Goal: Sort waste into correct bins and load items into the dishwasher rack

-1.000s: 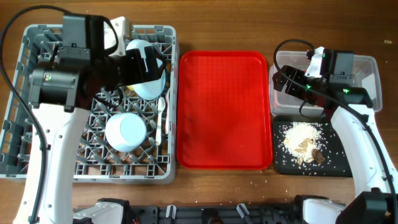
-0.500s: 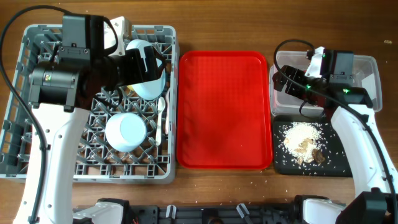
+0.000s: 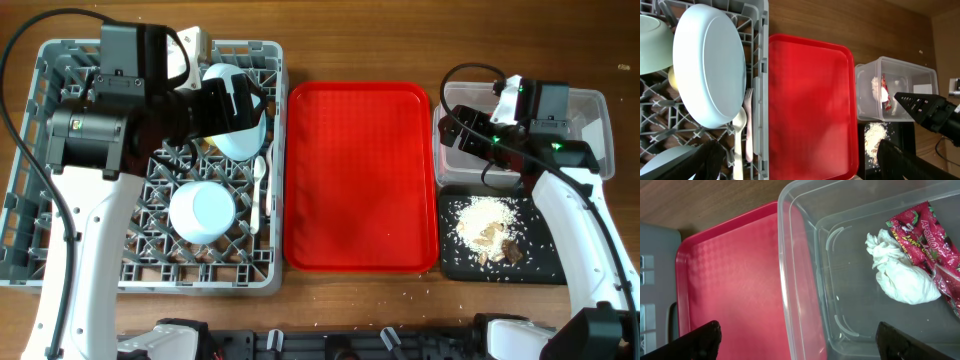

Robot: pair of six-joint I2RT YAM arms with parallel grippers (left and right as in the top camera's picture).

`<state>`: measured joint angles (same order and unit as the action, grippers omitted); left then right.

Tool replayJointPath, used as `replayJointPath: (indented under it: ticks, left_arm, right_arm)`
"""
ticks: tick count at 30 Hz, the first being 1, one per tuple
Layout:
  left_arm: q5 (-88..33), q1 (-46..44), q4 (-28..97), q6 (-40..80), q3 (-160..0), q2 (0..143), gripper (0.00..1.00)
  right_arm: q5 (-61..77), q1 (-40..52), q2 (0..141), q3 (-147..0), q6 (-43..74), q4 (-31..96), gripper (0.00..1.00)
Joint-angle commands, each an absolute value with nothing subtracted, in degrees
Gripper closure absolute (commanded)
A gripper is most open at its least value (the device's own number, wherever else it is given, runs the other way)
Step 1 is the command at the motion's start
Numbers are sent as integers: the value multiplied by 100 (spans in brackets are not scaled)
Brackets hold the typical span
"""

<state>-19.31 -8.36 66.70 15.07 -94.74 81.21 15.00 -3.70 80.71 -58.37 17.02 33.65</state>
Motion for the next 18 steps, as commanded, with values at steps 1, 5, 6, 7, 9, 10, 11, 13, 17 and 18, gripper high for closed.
replayJointPath:
  ticks: [1, 5, 6, 7, 9, 10, 11, 13, 17, 18]
  left_arm:
    - [-1855, -864, 6672, 1389, -9472, 8154, 0]
    - [-1855, -864, 6672, 1389, -9472, 8154, 0]
    - [-1855, -864, 6672, 1389, -9472, 8154, 0]
    - [-1855, -864, 6672, 1389, -9472, 8154, 0]
    - [-1855, -864, 6672, 1389, -9472, 8154, 0]
    - [-1855, -864, 6672, 1389, -9472, 8154, 0]
    - [-1855, -864, 6672, 1389, -9472, 8154, 0]
    - [-1855, -864, 6672, 1389, -9472, 8154, 0]
    - [-1855, -864, 6672, 1389, -9472, 8154, 0]
    - [-1855, -864, 6672, 1389, -9472, 8154, 0]
  right_arm:
    - [1555, -384, 8112, -5935, 1671, 3350, 0]
    - [1557, -381, 8128, -5935, 1671, 3350, 0]
    - [1557, -381, 8121, -5929, 1671, 3352, 0]
    - [1428, -384, 8055, -5922, 1669, 3336, 0]
    - [556, -381, 7787, -5920, 1667, 3312, 0]
    - [318, -381, 7588, -5918, 1669, 3317, 0]
    - [281, -381, 7306, -5918, 1667, 3315, 0]
    - [281, -381, 6805, -5918, 1669, 3317, 0]
    - [30, -294, 5457, -5913, 1651, 3450, 0]
    - [-75, -259, 5183, -5913, 1651, 3439, 0]
